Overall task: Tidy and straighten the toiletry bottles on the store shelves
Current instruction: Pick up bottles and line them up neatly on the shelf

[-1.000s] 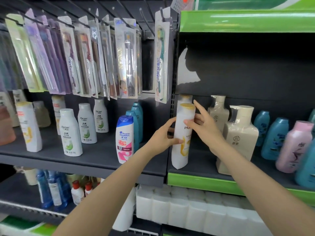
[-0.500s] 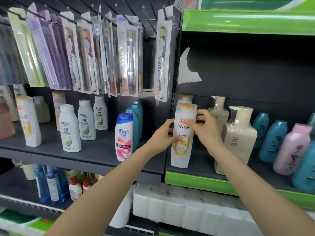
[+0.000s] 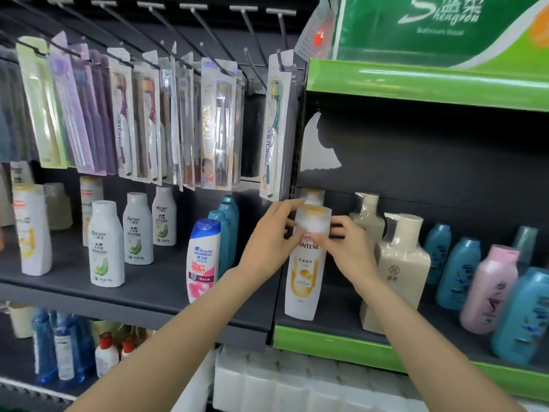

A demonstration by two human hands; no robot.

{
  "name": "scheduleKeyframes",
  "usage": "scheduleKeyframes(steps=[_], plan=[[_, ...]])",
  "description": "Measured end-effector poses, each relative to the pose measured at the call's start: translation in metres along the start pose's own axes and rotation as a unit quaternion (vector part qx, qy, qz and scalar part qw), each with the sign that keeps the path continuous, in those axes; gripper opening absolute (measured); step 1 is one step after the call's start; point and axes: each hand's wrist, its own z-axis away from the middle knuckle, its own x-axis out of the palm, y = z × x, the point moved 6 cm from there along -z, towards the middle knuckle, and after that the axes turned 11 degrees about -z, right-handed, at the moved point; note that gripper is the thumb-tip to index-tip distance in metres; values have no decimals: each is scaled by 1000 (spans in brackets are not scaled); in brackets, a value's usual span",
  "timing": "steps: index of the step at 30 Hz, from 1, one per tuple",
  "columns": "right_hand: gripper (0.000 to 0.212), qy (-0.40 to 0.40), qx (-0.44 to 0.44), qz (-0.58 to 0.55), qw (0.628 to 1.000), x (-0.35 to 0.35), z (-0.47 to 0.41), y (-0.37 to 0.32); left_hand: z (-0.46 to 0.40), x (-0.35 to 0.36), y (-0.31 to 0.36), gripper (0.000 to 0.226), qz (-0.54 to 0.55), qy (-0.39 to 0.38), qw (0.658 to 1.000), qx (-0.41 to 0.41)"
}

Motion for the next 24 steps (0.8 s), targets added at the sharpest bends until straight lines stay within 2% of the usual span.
scheduleKeyframes(steps=[3, 5, 10, 15, 20, 24], plan=[[38, -1, 22, -17, 1000, -6, -8, -3, -13, -5, 9, 45, -78, -18, 996, 50], [43, 20, 31, -17, 999, -15, -20, -7, -22, -2, 5, 46, -100, -49, 992, 51], [37, 27, -3, 74, 997, -17, -66, -21, -32, 4, -10, 44, -42, -112, 993, 15], [45, -49, 27, 212, 976, 7, -126, -7, -36, 7, -18, 36, 11, -112, 994, 8], [58, -113, 64, 265, 955, 20, -169, 23, -40, 8, -26, 33, 57, -115, 992, 6], [45, -144, 73, 269, 950, 30, -191, 46, -41, 9, -28, 35, 70, -109, 992, 1]])
